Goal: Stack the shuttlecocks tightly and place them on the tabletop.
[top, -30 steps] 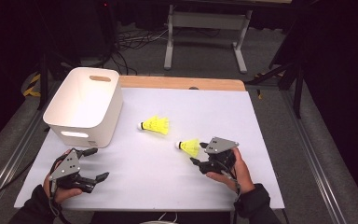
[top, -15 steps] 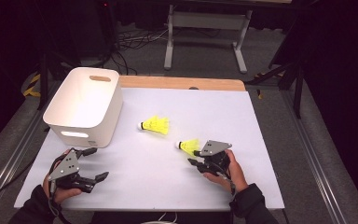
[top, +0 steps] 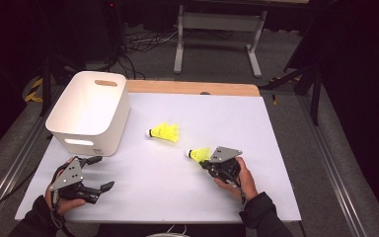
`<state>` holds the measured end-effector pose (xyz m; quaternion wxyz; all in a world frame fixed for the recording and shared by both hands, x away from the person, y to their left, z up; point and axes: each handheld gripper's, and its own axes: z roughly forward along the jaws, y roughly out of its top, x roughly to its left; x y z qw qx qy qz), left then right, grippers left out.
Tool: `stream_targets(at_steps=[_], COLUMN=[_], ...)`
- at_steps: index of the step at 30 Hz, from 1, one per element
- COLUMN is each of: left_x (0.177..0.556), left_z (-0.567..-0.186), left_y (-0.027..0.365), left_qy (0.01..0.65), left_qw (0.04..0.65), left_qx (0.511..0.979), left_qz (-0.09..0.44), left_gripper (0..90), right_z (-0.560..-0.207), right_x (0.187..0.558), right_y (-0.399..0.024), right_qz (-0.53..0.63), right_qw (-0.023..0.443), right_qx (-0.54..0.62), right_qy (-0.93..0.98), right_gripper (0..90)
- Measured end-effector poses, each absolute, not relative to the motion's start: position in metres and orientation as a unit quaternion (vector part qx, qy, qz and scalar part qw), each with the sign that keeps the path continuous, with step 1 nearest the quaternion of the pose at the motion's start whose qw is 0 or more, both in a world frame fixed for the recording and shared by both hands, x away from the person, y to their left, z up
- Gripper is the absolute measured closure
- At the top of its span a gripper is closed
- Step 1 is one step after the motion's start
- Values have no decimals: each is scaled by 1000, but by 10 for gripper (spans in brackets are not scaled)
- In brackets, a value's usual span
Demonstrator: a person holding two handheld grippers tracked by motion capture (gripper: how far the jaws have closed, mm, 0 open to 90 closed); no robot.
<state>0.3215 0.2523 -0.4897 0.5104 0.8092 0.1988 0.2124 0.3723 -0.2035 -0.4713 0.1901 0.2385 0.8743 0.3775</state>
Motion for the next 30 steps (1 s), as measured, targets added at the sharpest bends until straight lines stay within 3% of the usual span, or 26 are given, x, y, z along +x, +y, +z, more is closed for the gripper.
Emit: stream_targets(at_steps=[30], left_x=[318], left_z=[-490], left_y=[251], left_qy=[200], left_qw=[508], left_qx=[810], left_qz=[214], left_gripper=[92], right_z=[-453], right_x=[372], right_y=[-223], right_qz=[416], right_qw=[220], right_qx=[238], right_qy=[850], right_gripper=[900])
